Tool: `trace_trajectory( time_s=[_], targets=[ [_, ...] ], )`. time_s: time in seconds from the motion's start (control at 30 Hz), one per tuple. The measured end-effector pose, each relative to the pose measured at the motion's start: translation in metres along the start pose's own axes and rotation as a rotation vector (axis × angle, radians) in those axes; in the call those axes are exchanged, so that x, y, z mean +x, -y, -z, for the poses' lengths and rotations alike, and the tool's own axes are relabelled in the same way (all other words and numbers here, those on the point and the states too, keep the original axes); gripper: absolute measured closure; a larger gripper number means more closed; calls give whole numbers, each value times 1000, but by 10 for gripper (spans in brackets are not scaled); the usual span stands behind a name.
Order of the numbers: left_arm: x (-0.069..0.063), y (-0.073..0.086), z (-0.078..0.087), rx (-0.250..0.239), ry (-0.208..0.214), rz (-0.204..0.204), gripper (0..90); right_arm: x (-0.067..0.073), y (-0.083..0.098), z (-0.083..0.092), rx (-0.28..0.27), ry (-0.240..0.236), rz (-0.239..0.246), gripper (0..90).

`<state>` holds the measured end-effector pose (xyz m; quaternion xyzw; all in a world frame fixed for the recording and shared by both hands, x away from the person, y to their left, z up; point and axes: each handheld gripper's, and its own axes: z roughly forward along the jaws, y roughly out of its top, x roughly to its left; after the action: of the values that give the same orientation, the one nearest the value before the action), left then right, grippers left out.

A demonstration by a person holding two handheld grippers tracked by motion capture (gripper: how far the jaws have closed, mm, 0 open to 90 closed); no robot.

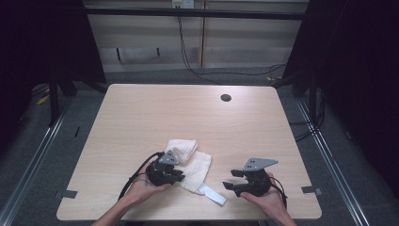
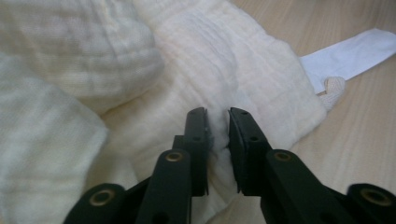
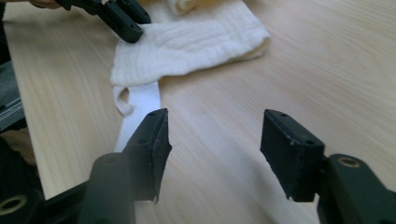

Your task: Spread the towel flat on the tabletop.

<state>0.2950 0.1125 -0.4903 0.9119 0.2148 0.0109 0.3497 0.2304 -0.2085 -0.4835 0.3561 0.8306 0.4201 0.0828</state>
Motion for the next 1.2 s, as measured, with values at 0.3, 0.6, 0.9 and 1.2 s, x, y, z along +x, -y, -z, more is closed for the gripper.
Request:
trace_trajectory(
  time_s=[0.3, 0.6, 0.9, 1.2],
  targets=[
    [5, 4, 42, -146, 36, 44, 672, 27, -33, -35, 45, -140, 110, 625],
    [22, 33, 69, -204, -48, 96, 675, 43, -46, -71, 85, -203, 193, 708],
    [27, 43, 71, -231, -72, 117, 613, 54, -38, -74, 89, -240, 240, 695],
    [31, 47, 72, -240, -76, 144, 580, 68, -32, -84, 94, -176, 323, 622]
  ],
)
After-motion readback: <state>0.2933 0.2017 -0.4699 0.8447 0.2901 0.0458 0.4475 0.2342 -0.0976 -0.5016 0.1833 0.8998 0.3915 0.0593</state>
